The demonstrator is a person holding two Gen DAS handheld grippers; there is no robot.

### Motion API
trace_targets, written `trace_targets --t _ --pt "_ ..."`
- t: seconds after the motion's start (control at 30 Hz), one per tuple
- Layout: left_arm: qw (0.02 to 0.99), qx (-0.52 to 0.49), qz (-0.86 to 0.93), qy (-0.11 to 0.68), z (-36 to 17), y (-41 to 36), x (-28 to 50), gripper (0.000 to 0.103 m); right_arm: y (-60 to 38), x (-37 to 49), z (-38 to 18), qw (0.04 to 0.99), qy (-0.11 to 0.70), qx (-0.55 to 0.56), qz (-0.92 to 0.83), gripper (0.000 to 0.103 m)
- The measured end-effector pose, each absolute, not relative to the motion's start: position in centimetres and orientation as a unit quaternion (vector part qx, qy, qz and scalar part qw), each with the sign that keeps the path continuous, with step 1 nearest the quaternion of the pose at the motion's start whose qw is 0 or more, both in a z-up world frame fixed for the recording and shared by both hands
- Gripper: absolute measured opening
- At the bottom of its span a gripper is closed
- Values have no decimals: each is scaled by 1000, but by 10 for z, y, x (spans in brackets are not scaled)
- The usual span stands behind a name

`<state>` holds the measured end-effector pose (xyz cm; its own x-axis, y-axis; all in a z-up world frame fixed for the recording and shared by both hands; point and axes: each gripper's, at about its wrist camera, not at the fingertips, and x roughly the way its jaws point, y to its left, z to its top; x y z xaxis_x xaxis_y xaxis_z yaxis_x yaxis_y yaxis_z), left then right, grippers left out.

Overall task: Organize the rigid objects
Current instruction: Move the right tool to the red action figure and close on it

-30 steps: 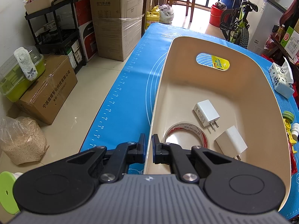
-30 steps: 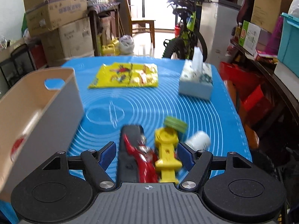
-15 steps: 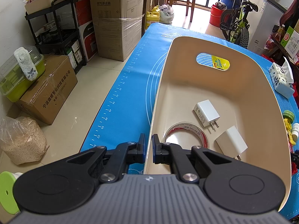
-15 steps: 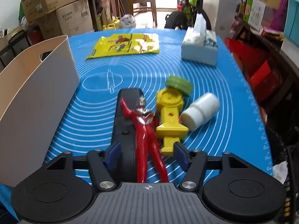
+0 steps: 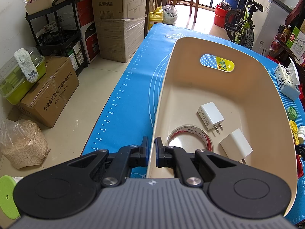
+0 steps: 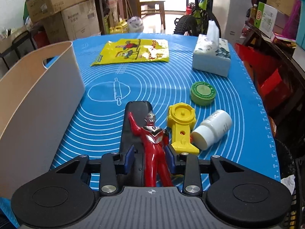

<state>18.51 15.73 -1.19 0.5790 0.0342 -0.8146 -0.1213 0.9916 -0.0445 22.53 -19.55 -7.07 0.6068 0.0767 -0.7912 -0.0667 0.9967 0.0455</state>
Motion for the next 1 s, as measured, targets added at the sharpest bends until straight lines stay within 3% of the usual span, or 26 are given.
trace_targets --t 0.33,0.5,1.0 --pt "887 -48 44 456 -12 158 185 8 -201 226 -79 888 458 17 31 48" --pt "887 -49 43 456 -12 158 186 8 -211 230 -82 887 456 60 31 36" --pt "887 -49 43 456 -12 159 186 8 -209 219 -55 911 402 85 42 35"
